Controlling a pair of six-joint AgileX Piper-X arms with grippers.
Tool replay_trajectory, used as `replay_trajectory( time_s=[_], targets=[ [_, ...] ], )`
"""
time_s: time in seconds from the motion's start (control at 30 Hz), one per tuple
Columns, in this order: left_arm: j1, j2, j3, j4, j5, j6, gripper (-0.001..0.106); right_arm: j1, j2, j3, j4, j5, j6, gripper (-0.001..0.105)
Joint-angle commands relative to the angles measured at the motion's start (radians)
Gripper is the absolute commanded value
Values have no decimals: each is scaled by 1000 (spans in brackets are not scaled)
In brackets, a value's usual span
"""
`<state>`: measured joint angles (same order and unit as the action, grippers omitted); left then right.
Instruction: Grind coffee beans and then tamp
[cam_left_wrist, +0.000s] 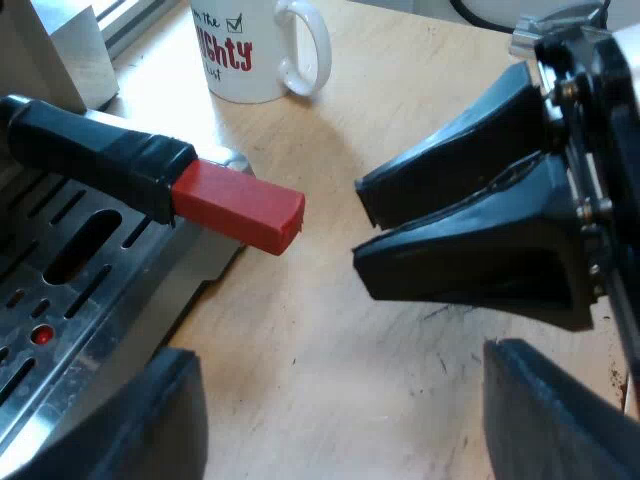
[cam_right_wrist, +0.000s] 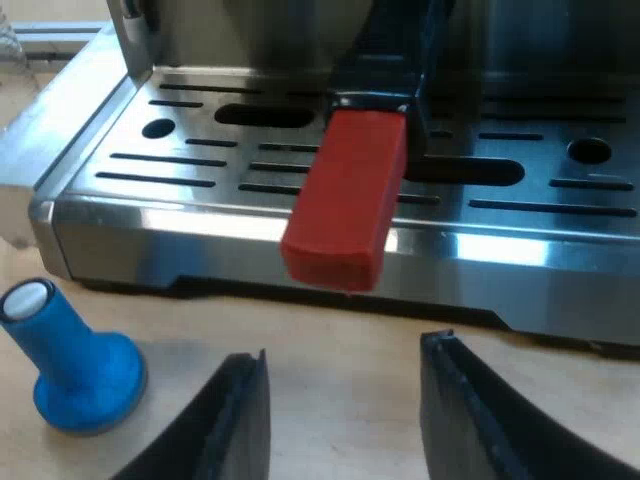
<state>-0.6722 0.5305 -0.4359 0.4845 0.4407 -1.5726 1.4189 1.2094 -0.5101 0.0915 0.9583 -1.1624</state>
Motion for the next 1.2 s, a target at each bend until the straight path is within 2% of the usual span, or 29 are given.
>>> replay_trajectory(
  time_s=[0.03, 0.23, 0.4, 0.53, 0.6, 0.87, 1.1, 1.2],
  targets=[
    [-3, -1, -3, -15, 12, 2, 61, 4, 15, -3, -29, 38, 1, 38],
    [-3, -1, -3, -3, 12, 2, 61, 4, 41, -3, -54, 76, -1, 38],
    [-3, -1, -3, 8, 12, 2, 61, 4, 41, -3, -63, 78, -42, 37],
    [-3, -1, -3, 11, 12, 2, 61, 0, 41, -3, -65, 90, -45, 22],
    [-3, -1, -3, 11, 12, 2, 61, 1, 41, -3, -65, 114, -45, 20],
    [-3, -1, -3, 11, 12, 2, 61, 1, 77, -3, -102, 115, -47, 20],
    [-3, -1, -3, 11, 12, 2, 61, -2, 99, -3, -164, 126, -100, 20],
    [-3, -1, -3, 11, 12, 2, 61, -24, 99, -3, -163, 120, -100, 20]
  ],
)
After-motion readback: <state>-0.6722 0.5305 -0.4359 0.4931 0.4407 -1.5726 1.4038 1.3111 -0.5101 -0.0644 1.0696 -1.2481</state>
